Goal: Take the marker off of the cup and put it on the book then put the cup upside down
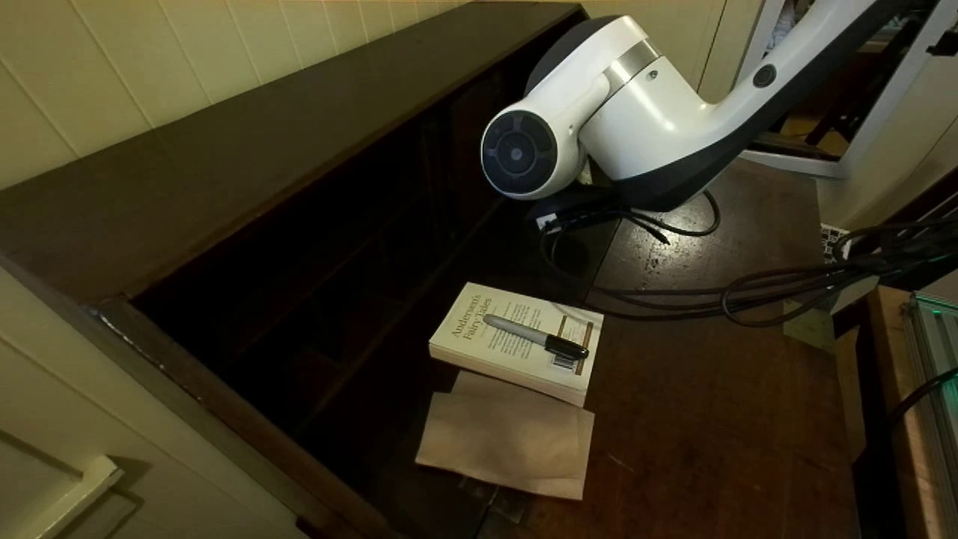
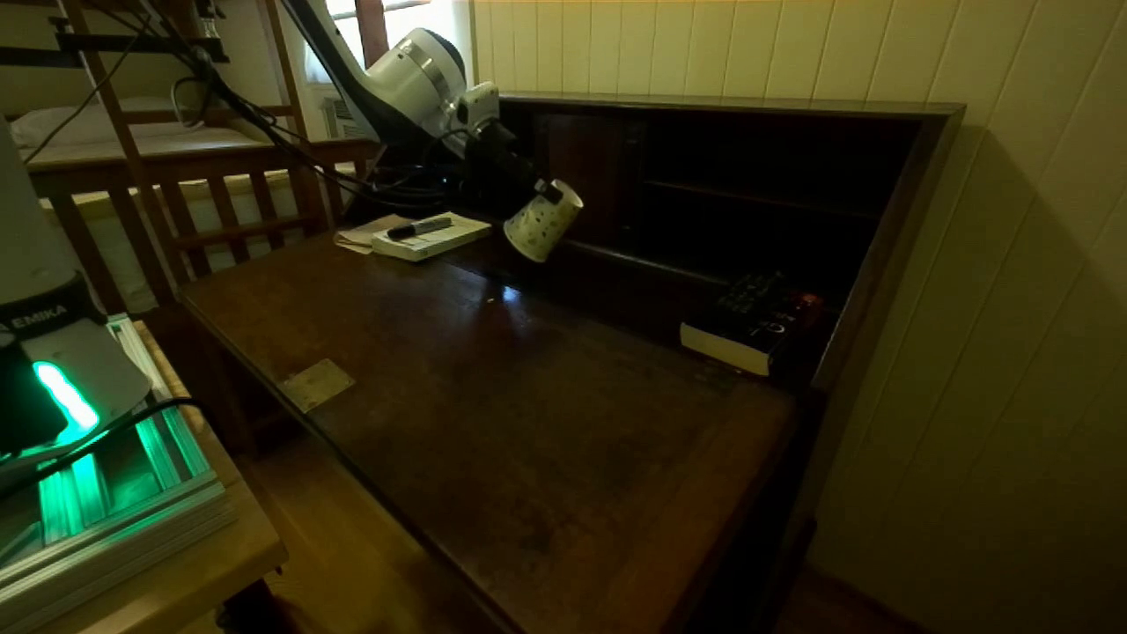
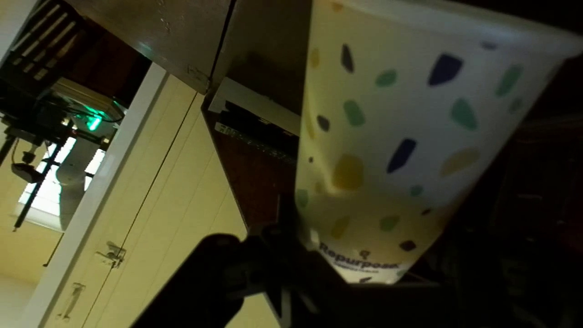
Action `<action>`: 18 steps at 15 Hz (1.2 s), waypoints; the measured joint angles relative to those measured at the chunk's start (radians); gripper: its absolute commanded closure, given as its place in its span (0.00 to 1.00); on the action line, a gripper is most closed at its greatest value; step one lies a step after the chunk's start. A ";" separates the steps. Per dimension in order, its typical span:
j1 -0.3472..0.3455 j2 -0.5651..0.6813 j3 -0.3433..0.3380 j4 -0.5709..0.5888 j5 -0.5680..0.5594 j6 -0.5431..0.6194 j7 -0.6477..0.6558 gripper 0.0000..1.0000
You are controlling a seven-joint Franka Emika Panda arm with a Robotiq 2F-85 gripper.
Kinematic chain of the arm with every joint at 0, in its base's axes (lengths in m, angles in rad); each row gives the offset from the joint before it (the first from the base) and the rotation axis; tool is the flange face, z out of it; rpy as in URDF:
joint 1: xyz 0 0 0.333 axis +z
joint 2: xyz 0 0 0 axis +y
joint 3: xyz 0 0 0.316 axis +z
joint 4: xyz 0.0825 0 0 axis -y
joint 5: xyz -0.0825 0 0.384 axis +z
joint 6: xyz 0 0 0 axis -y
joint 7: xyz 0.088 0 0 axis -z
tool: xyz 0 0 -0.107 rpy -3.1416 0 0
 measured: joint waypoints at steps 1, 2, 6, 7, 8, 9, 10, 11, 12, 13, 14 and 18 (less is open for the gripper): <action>0.000 0.004 0.003 0.000 -0.007 -0.008 0.006 0.42; 0.000 0.007 0.006 0.000 -0.014 -0.017 0.012 0.42; 0.000 0.021 0.019 0.000 -0.037 -0.066 0.039 0.41; 0.000 0.025 0.023 0.000 -0.044 -0.078 0.046 0.41; 0.000 0.029 0.025 0.000 -0.050 -0.086 0.052 0.41; 0.000 0.032 0.027 0.000 -0.056 -0.096 0.058 0.41; 0.000 0.036 0.029 0.000 -0.059 -0.104 0.062 0.41; 0.000 0.039 0.031 0.000 -0.062 -0.113 0.065 0.41; 0.000 0.043 0.032 0.000 -0.063 -0.119 0.069 0.40; 0.000 0.047 0.034 0.000 -0.063 -0.124 0.075 0.39; 0.000 0.050 0.035 0.000 -0.063 -0.129 0.080 0.39; 0.000 0.062 0.041 0.001 -0.063 -0.152 0.093 0.38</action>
